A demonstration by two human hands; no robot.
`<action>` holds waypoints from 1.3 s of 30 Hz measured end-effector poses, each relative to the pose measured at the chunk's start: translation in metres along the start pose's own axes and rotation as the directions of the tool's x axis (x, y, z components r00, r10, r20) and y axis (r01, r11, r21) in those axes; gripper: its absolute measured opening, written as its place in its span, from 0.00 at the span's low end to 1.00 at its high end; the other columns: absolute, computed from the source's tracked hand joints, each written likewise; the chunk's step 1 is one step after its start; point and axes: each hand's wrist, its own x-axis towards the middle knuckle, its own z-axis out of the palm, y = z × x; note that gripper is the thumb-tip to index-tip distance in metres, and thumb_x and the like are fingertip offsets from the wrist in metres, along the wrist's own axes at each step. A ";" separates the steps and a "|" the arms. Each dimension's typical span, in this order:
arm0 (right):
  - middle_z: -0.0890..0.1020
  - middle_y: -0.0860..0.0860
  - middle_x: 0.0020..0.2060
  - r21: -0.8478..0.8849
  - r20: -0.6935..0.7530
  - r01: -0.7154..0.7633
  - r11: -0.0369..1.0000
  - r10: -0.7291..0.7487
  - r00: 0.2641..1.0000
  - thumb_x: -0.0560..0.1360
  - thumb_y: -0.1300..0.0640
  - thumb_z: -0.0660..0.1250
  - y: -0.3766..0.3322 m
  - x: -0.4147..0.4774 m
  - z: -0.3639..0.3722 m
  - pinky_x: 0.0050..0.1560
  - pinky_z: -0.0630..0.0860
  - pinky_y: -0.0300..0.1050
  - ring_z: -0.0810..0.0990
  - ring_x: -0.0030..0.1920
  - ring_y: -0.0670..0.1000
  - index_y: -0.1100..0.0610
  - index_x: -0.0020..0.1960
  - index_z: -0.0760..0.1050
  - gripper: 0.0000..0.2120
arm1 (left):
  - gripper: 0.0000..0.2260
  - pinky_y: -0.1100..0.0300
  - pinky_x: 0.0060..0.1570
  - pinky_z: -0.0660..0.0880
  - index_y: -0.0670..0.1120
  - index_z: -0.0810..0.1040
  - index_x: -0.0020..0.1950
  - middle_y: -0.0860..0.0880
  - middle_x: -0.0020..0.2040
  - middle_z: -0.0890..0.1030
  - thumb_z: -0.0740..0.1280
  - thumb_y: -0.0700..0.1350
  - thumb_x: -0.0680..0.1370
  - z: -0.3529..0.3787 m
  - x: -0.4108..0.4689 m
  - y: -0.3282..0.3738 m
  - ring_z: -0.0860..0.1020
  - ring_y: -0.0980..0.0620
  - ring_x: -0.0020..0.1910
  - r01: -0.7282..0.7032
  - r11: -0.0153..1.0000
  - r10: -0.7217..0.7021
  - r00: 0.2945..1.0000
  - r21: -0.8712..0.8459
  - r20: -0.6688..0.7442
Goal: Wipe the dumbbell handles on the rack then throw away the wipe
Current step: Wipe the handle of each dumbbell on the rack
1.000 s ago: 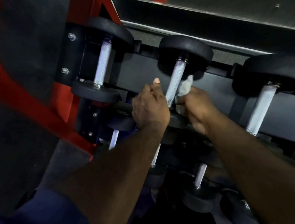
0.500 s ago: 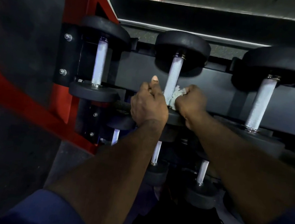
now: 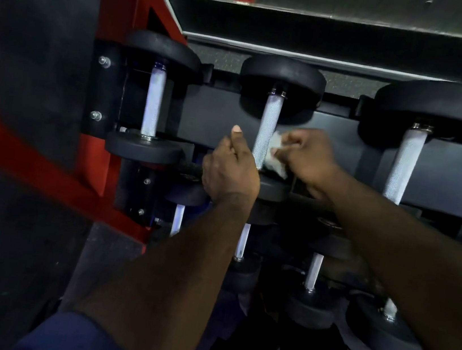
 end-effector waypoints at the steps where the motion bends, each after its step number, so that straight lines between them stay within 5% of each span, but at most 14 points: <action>1: 0.87 0.50 0.40 0.189 -0.073 -0.023 0.982 0.038 0.997 0.69 0.62 0.76 -0.003 0.003 0.001 0.45 0.83 0.49 0.84 0.39 0.50 0.52 0.42 0.84 0.06 | 0.27 0.49 0.59 0.74 0.54 0.84 0.53 0.52 0.50 0.86 0.49 0.66 0.83 0.000 0.000 0.000 0.80 0.47 0.56 0.001 1.000 -0.001 1.000 0.001 -0.004; 3: 0.87 0.55 0.42 0.314 -0.086 -0.051 0.948 0.082 0.993 0.73 0.67 0.71 -0.004 0.001 0.011 0.39 0.81 0.44 0.83 0.37 0.48 0.56 0.47 0.84 0.08 | 0.27 0.49 0.58 0.75 0.53 0.84 0.52 0.52 0.50 0.86 0.50 0.65 0.84 0.000 -0.001 0.001 0.80 0.47 0.55 -0.005 1.000 0.005 1.000 0.000 -0.008; 7: 0.87 0.52 0.38 -0.010 0.094 -0.101 0.995 0.101 0.990 0.67 0.64 0.70 0.010 -0.008 0.032 0.45 0.84 0.53 0.84 0.39 0.50 0.56 0.47 0.86 0.11 | 0.26 0.49 0.57 0.75 0.53 0.84 0.51 0.51 0.49 0.86 0.51 0.65 0.84 -0.001 -0.001 0.000 0.80 0.47 0.54 -0.012 1.000 0.012 1.000 -0.005 -0.013; 11: 0.88 0.54 0.42 0.467 -0.115 -0.137 0.873 0.214 0.970 0.71 0.66 0.73 -0.018 0.015 0.012 0.50 0.84 0.55 0.85 0.42 0.52 0.57 0.44 0.84 0.06 | 0.24 0.51 0.54 0.74 0.52 0.83 0.48 0.51 0.47 0.85 0.53 0.64 0.84 0.001 0.000 -0.001 0.80 0.47 0.52 -0.002 1.000 0.002 1.000 -0.018 -0.007; 14: 0.88 0.56 0.41 0.633 -0.136 -0.117 0.765 0.259 0.956 0.77 0.65 0.70 -0.033 0.017 0.017 0.44 0.82 0.50 0.86 0.42 0.53 0.57 0.45 0.83 0.05 | 0.24 0.53 0.50 0.72 0.52 0.83 0.47 0.50 0.46 0.84 0.53 0.63 0.85 0.000 0.000 -0.001 0.79 0.47 0.51 -0.017 1.000 0.017 1.000 -0.009 -0.017; 17: 0.86 0.55 0.37 0.701 -0.014 -0.188 0.688 0.276 0.961 0.82 0.64 0.64 -0.030 0.008 0.020 0.32 0.73 0.43 0.82 0.35 0.53 0.61 0.47 0.82 0.09 | 0.26 0.50 0.52 0.75 0.51 0.83 0.47 0.50 0.45 0.85 0.52 0.65 0.83 0.002 0.002 -0.002 0.80 0.45 0.51 -0.022 1.000 0.022 1.000 0.005 -0.015; 20: 0.81 0.53 0.32 0.745 -0.140 -0.133 0.653 0.349 0.926 0.78 0.66 0.67 -0.038 0.019 0.010 0.27 0.70 0.41 0.76 0.29 0.49 0.60 0.45 0.82 0.07 | 0.26 0.50 0.52 0.74 0.51 0.83 0.47 0.49 0.46 0.85 0.51 0.65 0.84 0.003 0.003 -0.005 0.80 0.45 0.51 -0.024 1.000 0.023 0.999 -0.007 -0.028; 22: 0.85 0.57 0.35 0.746 -0.170 -0.124 0.654 0.368 0.914 0.77 0.66 0.69 -0.045 0.023 0.015 0.30 0.78 0.48 0.81 0.33 0.53 0.59 0.40 0.82 0.08 | 0.26 0.49 0.53 0.74 0.52 0.83 0.48 0.50 0.47 0.85 0.51 0.65 0.84 0.003 0.002 -0.005 0.80 0.45 0.52 -0.032 0.999 0.032 0.999 0.007 -0.011; 26: 0.85 0.67 0.48 0.812 -0.010 -0.220 0.540 0.391 0.920 0.74 0.71 0.63 -0.055 0.024 0.016 0.34 0.83 0.56 0.87 0.44 0.65 0.69 0.54 0.80 0.11 | 0.28 0.47 0.54 0.76 0.52 0.82 0.47 0.51 0.45 0.84 0.49 0.68 0.82 0.001 0.001 -0.002 0.80 0.46 0.51 -0.043 0.999 0.043 0.999 0.002 -0.007; 29: 0.84 0.69 0.46 0.810 -0.078 -0.184 0.556 0.413 0.907 0.70 0.70 0.64 -0.052 0.028 0.012 0.39 0.83 0.57 0.86 0.43 0.64 0.71 0.54 0.81 0.15 | 0.31 0.44 0.54 0.78 0.53 0.82 0.47 0.52 0.45 0.84 0.46 0.71 0.79 0.003 0.001 -0.005 0.80 0.46 0.51 -0.029 1.000 0.029 1.000 0.005 -0.008; 32: 0.84 0.66 0.46 0.821 -0.020 -0.218 0.527 0.409 0.912 0.76 0.69 0.60 -0.055 0.026 0.021 0.34 0.82 0.49 0.84 0.39 0.61 0.71 0.56 0.80 0.14 | 0.32 0.44 0.53 0.78 0.52 0.82 0.47 0.52 0.44 0.84 0.45 0.72 0.78 0.004 0.001 -0.003 0.80 0.45 0.51 -0.024 1.000 0.024 0.999 -0.008 -0.029; 34: 0.81 0.62 0.38 0.845 0.008 -0.228 0.484 0.414 0.910 0.76 0.69 0.59 -0.059 0.023 0.021 0.31 0.81 0.48 0.81 0.34 0.58 0.68 0.48 0.80 0.11 | 0.33 0.44 0.52 0.79 0.52 0.81 0.47 0.52 0.44 0.84 0.45 0.72 0.78 0.002 0.000 -0.002 0.81 0.45 0.51 -0.016 1.000 0.016 0.999 -0.007 -0.033; 39: 0.80 0.53 0.31 0.760 -0.181 -0.043 0.649 0.275 0.944 0.74 0.70 0.65 -0.049 0.003 0.025 0.29 0.73 0.40 0.77 0.29 0.48 0.61 0.42 0.81 0.08 | 0.31 0.45 0.51 0.78 0.49 0.80 0.45 0.50 0.43 0.84 0.47 0.70 0.79 -0.001 -0.001 0.002 0.80 0.43 0.50 -0.026 1.000 0.026 0.999 -0.010 -0.033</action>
